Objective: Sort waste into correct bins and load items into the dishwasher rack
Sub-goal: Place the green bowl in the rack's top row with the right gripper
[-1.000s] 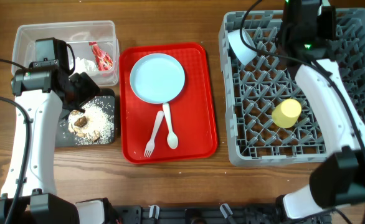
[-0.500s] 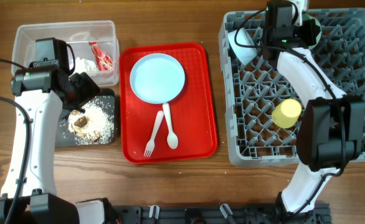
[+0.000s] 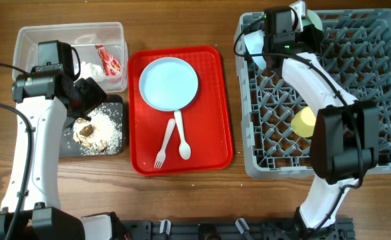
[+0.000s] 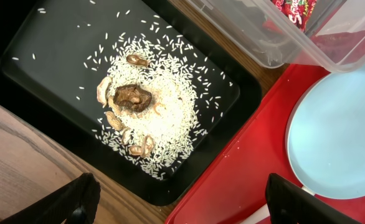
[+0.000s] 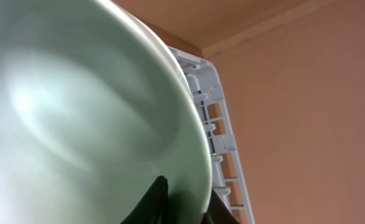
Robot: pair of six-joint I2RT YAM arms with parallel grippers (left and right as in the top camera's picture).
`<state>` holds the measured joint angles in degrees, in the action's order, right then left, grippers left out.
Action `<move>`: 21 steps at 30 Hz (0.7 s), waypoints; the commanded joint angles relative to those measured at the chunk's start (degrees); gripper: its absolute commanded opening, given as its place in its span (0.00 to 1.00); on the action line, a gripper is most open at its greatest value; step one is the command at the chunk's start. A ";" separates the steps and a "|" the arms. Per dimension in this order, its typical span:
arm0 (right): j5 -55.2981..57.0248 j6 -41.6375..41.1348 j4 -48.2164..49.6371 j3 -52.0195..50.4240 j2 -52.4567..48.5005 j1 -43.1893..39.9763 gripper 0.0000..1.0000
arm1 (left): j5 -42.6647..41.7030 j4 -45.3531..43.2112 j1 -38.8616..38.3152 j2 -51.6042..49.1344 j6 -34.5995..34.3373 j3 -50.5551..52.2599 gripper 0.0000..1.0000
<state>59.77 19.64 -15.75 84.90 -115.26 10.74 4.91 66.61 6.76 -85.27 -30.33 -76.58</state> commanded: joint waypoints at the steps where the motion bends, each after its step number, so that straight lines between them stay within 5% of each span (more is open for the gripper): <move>1: 2.19 -2.01 -0.20 -0.17 -1.53 -0.22 0.04 | 0.96 -0.11 0.15 0.85 -0.15 -0.42 0.86; 5: 13.92 5.07 8.74 -0.17 -1.31 -1.68 0.04 | 0.96 -0.11 0.17 0.85 -0.15 -0.42 0.86; 12: 12.35 6.95 7.50 -0.17 -1.44 -1.33 0.04 | 0.96 -0.11 0.17 0.85 -0.13 -0.42 0.86; 21: 3.32 -8.26 -6.69 -0.17 -1.53 0.57 0.04 | 0.96 0.11 0.17 0.85 -0.13 -0.42 0.86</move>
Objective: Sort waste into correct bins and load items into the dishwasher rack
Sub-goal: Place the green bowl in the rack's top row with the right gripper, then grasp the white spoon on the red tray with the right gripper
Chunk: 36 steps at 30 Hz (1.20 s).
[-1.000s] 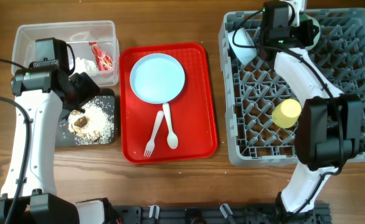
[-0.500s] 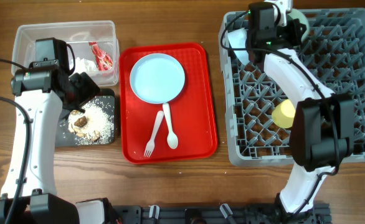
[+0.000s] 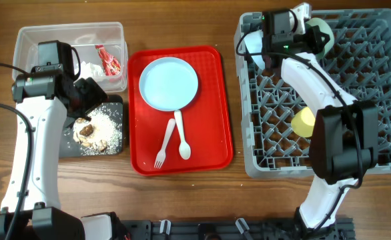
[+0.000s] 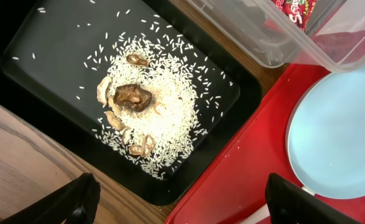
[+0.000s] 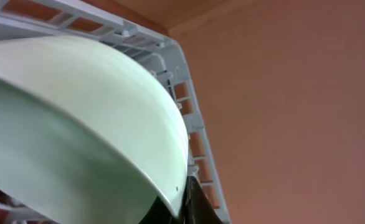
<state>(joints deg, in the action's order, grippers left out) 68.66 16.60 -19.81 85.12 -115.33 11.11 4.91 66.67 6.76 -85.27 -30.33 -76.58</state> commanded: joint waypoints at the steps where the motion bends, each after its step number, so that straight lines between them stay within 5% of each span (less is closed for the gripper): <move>1: -7.02 -5.22 -3.45 -0.39 -1.46 0.35 0.04 | 0.94 0.04 0.17 0.85 -0.13 -0.42 0.86; 11: -25.11 -14.78 -16.33 -0.39 2.89 1.27 0.16 | 0.96 0.02 0.17 0.85 -0.15 -0.42 0.86; 19: -49.75 -15.06 -22.67 -0.35 17.62 1.42 0.69 | 0.94 0.04 0.15 0.85 -0.15 -0.42 0.88; 25: -85.35 -22.80 -25.44 -0.35 25.92 6.43 0.59 | 0.94 0.22 0.15 0.85 -0.15 -0.42 0.96; 36: -79.08 -38.29 -32.79 -0.37 10.08 30.40 0.66 | 1.01 0.20 0.17 0.85 -0.07 -0.42 1.00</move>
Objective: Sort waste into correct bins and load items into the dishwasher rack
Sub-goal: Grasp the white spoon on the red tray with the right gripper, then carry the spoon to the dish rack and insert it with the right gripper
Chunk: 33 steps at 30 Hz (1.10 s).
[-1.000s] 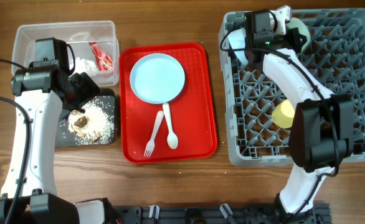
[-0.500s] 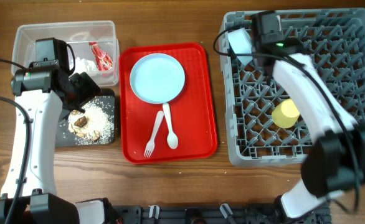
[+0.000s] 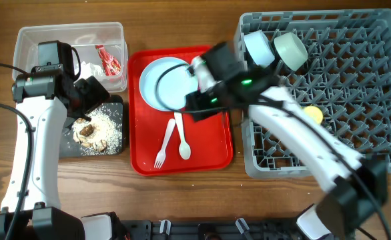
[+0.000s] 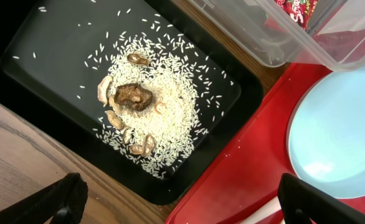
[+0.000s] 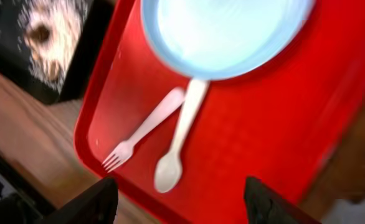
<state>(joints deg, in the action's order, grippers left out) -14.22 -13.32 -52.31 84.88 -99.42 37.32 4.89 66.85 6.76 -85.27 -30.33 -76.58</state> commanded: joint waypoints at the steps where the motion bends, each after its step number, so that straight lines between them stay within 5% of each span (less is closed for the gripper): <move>1: 5.46 -11.39 -0.13 -0.11 -7.98 5.44 0.66 | 1.25 0.00 0.20 0.85 0.24 -0.42 1.00; 9: 5.86 -16.94 2.84 -0.13 -20.33 8.92 0.52 | 0.70 0.46 6.58 0.85 0.24 -0.42 1.00; 21: 9.07 -21.38 0.57 -0.15 -23.78 8.81 0.04 | 0.72 0.72 7.08 0.85 0.24 -0.42 0.99; 33: 25.00 -16.02 -10.88 -0.15 -0.79 -0.39 0.04 | 0.72 0.59 7.08 0.85 0.24 -0.42 0.99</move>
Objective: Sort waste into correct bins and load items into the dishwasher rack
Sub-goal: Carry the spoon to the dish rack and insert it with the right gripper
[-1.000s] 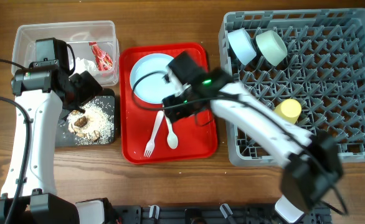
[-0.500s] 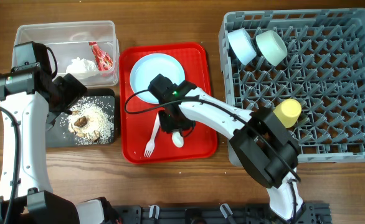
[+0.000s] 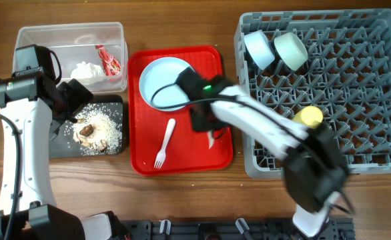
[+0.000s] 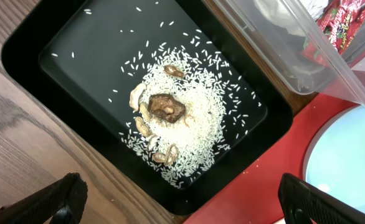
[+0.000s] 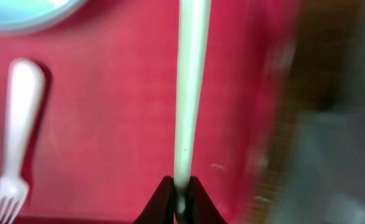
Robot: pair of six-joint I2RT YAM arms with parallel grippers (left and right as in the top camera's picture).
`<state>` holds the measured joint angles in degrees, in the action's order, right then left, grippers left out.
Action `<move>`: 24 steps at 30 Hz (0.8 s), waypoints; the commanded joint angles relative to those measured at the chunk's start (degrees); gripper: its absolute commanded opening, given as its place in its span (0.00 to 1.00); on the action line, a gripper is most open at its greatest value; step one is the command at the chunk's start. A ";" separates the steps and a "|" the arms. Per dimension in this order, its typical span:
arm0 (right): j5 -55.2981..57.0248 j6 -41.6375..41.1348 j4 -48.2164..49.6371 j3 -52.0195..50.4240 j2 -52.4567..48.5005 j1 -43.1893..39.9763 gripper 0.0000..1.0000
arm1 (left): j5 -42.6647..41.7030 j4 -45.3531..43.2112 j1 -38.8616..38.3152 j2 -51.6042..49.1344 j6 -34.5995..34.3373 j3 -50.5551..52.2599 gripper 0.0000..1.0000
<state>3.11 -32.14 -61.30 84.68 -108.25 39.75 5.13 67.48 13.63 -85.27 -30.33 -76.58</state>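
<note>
My right gripper [image 5: 179, 194] is shut on the near end of a white plastic spoon [image 5: 187, 87], over the right half of the red tray [image 3: 217, 67]. In the overhead view the spoon [image 3: 210, 139] pokes out below that gripper [image 3: 204, 125]. A white fork [image 3: 163, 143] lies left of it, and a light blue plate [image 3: 162, 83] sits at the tray's back. My left gripper [image 4: 185, 205] hangs open over the near corner of the black tray of rice and food scraps [image 4: 170, 115].
The grey dishwasher rack [image 3: 355, 80] on the right holds a white bowl [image 3: 257, 48], a pale green bowl [image 3: 290, 48] and a yellow cup [image 3: 309, 117]. A clear bin [image 3: 29, 40] at back left holds a red wrapper [image 3: 109, 60] and white paper.
My right gripper was open above the fork and spoon; now it is shut on the spoon, which sits further right on the tray. The left arm has shifted a little to the left.
My right gripper held the pale green bowl at the rack's back left corner, then tipped it there. Later the bowl stood in the rack beside the white one, with the gripper open over the red tray. Now it grips the spoon.
</note>
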 commanded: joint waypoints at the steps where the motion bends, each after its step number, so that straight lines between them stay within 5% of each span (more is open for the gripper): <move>1: 8.52 3.91 -3.67 0.04 10.56 -4.85 0.04 | 0.48 -0.17 0.22 0.85 0.24 -0.42 0.99; 8: 12.92 6.05 -11.50 -0.31 15.43 -14.69 0.04 | 0.48 -0.39 0.22 0.85 0.24 -0.42 1.00; 17: 8.09 9.55 8.46 -16.61 15.41 -16.74 0.05 | 0.48 -0.39 0.22 0.85 0.24 -0.42 0.99; 20: 9.07 9.46 10.84 -17.44 15.41 -16.74 0.09 | 0.48 -0.35 0.20 0.85 0.24 -0.42 0.99; 24: 12.66 9.66 12.79 -17.20 15.85 -16.74 0.33 | 0.46 -0.37 0.20 0.85 0.24 -0.42 0.99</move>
<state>12.75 -22.90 -49.21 67.29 -93.10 23.16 5.10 67.09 13.63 -85.25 -30.30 -76.58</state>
